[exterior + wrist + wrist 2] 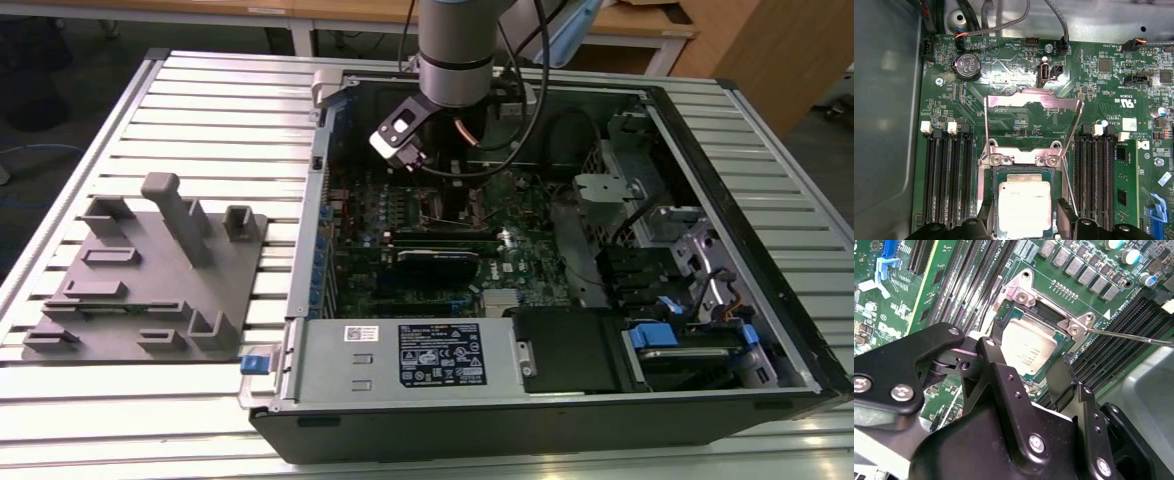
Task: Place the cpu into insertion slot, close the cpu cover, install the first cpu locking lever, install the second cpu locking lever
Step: 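Place the cpu into insertion slot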
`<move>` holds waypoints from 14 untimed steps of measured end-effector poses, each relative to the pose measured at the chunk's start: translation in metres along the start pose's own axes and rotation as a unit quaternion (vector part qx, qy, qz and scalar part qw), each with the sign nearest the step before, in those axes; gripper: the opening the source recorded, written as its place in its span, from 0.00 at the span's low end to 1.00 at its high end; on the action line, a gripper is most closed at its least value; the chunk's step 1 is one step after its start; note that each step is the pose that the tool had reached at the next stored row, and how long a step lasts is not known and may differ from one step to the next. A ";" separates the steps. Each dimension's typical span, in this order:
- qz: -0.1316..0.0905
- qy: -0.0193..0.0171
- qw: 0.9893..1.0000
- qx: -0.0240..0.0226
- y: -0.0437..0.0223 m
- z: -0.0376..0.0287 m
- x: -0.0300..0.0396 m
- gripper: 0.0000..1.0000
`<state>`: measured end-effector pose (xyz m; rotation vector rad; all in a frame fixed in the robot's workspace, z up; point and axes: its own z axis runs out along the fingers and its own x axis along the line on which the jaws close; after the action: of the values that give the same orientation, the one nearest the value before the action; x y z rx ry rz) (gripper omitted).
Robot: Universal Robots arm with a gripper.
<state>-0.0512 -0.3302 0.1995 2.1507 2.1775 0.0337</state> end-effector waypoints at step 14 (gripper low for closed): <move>0.000 0.000 1.000 0.000 -0.0007 0.0034 0.0000 0.61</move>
<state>-0.0516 -0.3303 0.1961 2.1512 2.1768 0.0345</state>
